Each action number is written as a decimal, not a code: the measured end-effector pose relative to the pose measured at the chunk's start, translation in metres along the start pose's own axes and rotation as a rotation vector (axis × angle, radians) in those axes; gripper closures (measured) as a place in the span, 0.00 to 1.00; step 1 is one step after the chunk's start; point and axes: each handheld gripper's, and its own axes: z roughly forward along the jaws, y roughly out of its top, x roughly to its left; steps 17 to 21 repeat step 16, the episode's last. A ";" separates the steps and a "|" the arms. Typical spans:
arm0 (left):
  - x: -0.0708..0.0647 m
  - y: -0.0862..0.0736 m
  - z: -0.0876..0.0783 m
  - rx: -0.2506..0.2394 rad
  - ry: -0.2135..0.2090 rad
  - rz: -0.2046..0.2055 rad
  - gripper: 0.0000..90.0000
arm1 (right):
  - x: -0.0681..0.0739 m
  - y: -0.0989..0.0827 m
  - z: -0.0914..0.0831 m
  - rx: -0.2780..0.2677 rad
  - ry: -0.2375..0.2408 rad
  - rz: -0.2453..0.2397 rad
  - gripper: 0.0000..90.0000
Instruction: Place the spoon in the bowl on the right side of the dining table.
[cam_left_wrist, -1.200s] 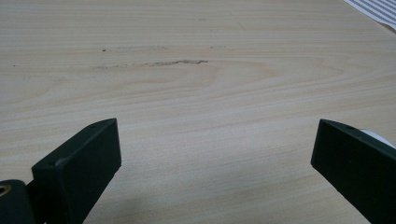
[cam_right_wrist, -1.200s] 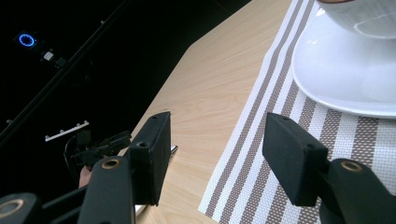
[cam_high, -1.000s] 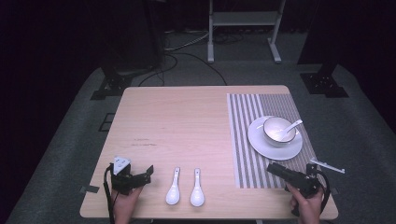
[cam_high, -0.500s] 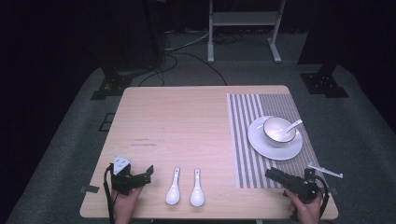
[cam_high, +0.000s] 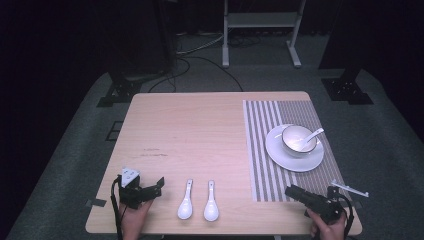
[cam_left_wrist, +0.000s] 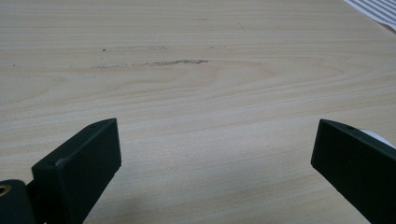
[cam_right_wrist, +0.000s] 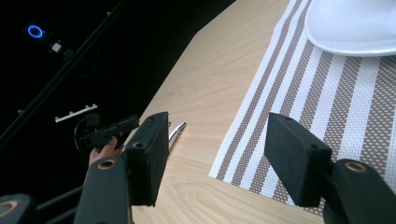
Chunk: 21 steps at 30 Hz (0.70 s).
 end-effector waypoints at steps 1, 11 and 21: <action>0.000 0.000 0.000 0.000 0.001 -0.001 0.00 | 0.000 -0.001 -0.001 -0.003 0.000 0.004 0.44; 0.000 0.000 0.000 0.000 -0.001 -0.002 0.00 | 0.000 -0.009 -0.001 0.002 0.006 0.005 0.44; 0.000 0.000 0.000 0.000 -0.002 -0.002 0.00 | -0.001 -0.011 -0.001 0.005 0.008 0.005 0.43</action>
